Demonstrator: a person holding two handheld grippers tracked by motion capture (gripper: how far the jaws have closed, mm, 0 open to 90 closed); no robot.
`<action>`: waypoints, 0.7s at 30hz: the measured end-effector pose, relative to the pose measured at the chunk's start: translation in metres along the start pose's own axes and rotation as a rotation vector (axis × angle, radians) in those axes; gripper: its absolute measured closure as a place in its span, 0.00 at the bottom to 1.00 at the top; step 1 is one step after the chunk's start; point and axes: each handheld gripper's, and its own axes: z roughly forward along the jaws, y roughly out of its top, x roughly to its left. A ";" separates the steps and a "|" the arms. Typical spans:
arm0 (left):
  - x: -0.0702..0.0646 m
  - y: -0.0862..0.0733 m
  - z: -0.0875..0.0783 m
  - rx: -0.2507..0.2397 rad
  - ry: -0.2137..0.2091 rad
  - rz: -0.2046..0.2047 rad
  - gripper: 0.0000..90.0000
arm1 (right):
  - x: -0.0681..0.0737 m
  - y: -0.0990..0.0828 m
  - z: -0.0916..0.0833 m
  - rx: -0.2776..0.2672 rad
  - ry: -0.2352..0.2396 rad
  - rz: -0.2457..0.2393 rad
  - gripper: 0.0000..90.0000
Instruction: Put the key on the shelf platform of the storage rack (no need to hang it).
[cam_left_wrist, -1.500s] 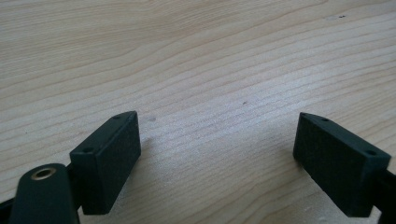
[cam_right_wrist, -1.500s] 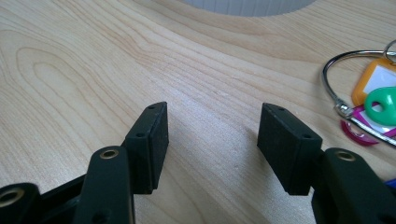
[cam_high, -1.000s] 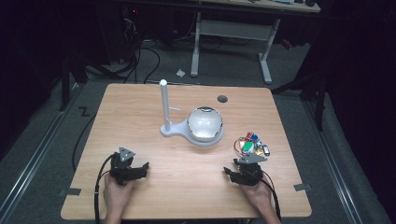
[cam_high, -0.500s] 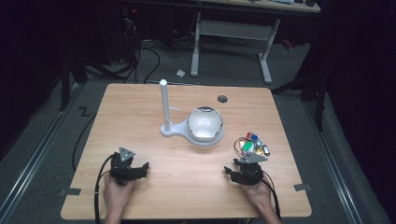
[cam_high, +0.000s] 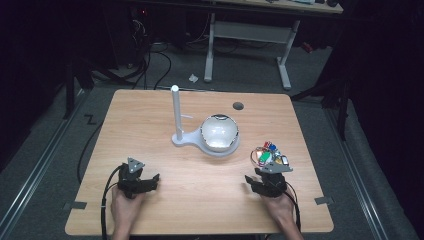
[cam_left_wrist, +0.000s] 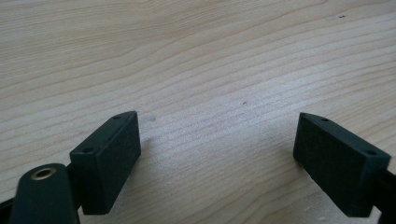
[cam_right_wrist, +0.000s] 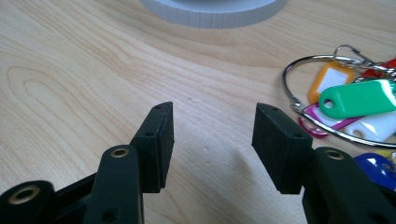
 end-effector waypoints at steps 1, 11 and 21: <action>0.000 0.000 0.000 -0.001 -0.002 0.003 0.17 | -0.001 0.000 -0.001 -0.004 -0.001 0.003 0.54; 0.000 0.000 0.000 -0.001 0.001 -0.002 0.17 | -0.013 -0.001 -0.011 -0.027 -0.033 0.059 0.53; 0.000 0.000 0.000 -0.002 -0.002 0.004 0.17 | -0.031 0.001 -0.022 -0.042 -0.075 0.093 0.52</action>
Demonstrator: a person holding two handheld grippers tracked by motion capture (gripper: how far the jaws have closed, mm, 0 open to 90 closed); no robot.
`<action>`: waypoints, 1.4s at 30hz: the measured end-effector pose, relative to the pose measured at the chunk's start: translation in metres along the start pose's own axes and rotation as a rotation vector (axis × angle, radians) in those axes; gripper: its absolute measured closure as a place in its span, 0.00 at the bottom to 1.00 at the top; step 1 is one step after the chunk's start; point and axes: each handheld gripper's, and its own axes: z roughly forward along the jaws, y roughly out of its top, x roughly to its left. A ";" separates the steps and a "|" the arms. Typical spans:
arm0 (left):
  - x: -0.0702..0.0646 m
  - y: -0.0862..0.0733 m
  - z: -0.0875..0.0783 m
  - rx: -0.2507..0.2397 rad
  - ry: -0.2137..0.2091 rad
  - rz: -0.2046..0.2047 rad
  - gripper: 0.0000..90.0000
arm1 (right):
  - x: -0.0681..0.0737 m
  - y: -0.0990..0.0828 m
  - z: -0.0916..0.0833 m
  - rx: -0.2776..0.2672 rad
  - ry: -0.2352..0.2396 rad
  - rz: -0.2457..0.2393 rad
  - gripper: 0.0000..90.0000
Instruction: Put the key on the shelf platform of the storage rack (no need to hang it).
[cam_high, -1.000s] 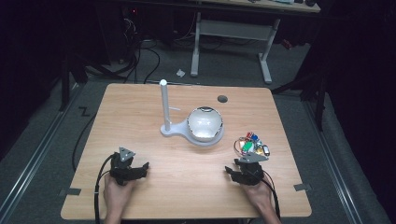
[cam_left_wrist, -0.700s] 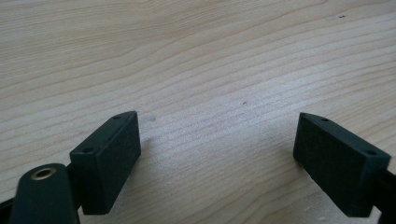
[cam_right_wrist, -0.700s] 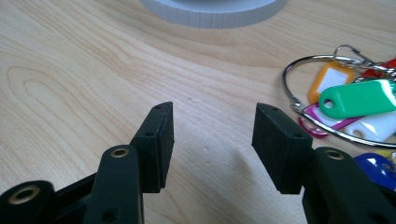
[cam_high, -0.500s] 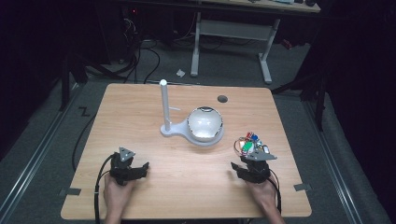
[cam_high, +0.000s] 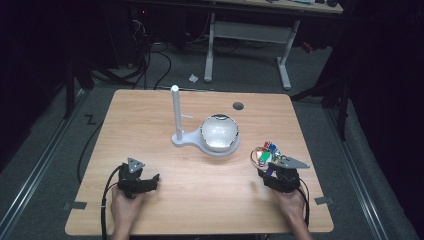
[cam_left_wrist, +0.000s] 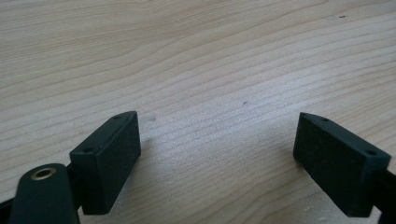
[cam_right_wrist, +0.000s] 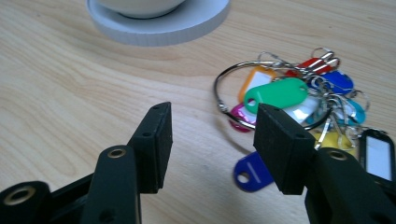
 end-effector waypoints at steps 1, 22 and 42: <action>0.000 0.000 0.000 0.000 0.000 -0.001 0.17 | -0.002 0.001 0.000 0.001 -0.009 0.002 0.52; 0.000 0.000 0.000 -0.001 0.000 -0.001 0.17 | -0.052 0.006 0.004 0.043 -0.105 0.143 0.44; 0.000 0.000 0.000 -0.002 0.004 -0.008 0.17 | -0.064 0.013 0.038 0.099 -0.138 0.179 0.43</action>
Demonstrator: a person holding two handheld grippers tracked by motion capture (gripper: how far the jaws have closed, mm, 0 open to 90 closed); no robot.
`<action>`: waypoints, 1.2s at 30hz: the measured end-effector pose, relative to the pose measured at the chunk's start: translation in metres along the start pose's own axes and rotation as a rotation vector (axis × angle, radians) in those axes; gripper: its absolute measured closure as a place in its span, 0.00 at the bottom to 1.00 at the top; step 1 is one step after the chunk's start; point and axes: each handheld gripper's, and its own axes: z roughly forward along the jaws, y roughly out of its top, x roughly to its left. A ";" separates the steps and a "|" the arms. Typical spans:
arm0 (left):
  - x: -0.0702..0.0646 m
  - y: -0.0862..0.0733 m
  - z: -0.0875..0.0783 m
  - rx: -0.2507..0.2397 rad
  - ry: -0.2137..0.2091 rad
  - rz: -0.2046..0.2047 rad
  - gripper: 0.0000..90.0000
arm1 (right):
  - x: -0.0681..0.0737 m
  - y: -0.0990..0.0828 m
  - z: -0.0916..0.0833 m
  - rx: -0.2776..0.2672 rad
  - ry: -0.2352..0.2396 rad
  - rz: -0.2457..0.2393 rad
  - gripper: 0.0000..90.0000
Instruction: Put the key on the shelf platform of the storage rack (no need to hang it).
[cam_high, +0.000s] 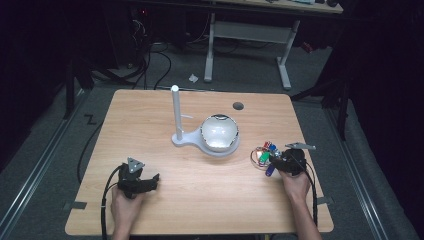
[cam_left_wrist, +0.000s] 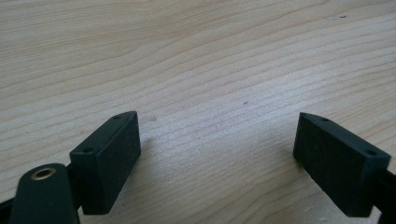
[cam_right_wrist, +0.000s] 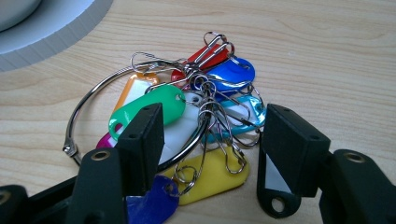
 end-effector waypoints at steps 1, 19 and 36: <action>0.000 0.000 0.000 0.000 0.000 0.000 0.17 | 0.000 0.001 0.001 0.003 -0.003 -0.003 0.43; 0.000 0.000 0.000 0.000 0.000 -0.001 0.17 | -0.008 0.004 0.011 0.012 0.103 0.036 0.75; 0.000 0.000 0.000 0.000 0.002 -0.005 0.17 | -0.004 0.004 0.008 -0.011 0.083 -0.035 0.91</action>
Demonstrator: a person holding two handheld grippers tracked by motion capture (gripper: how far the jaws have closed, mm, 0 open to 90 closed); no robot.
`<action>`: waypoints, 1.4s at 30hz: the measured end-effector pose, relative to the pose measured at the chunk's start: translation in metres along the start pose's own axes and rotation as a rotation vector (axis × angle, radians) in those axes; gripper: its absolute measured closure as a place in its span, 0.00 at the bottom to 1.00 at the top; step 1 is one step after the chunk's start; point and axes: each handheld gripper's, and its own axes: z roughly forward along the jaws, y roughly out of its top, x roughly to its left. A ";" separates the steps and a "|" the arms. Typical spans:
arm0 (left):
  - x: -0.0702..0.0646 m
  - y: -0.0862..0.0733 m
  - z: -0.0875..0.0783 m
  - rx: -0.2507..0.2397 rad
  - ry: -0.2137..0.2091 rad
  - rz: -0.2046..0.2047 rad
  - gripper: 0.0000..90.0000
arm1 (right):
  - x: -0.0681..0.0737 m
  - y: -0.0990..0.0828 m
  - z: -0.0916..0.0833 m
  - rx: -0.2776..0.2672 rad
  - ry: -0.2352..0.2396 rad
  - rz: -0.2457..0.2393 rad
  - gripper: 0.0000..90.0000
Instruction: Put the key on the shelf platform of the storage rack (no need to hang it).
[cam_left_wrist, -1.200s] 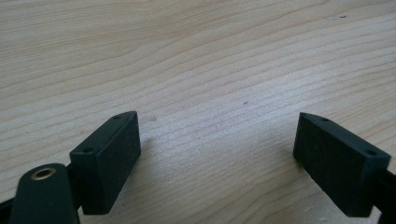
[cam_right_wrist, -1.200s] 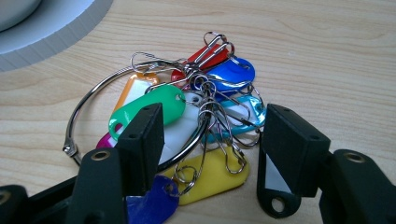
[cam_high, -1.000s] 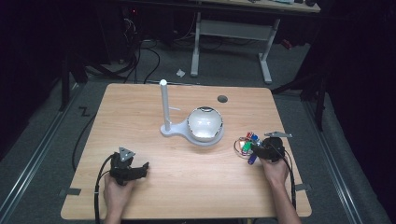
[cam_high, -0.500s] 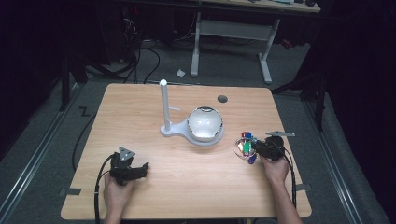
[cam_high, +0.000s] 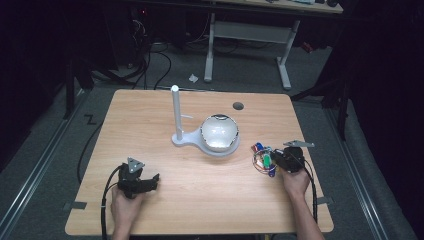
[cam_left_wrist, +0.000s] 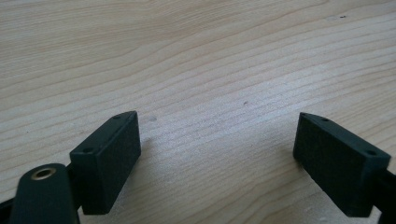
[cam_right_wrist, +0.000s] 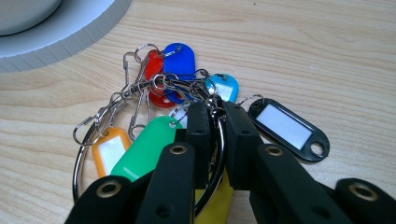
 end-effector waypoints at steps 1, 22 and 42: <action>0.000 0.000 0.000 0.000 0.000 0.000 0.17 | 0.000 0.000 0.000 0.000 0.003 0.001 0.92; 0.000 0.000 0.000 0.000 -0.001 0.001 0.17 | 0.002 0.017 -0.036 -0.101 0.077 -0.010 0.92; 0.000 0.000 0.000 0.000 -0.002 0.003 0.17 | 0.014 0.043 -0.073 -0.189 0.121 -0.080 0.93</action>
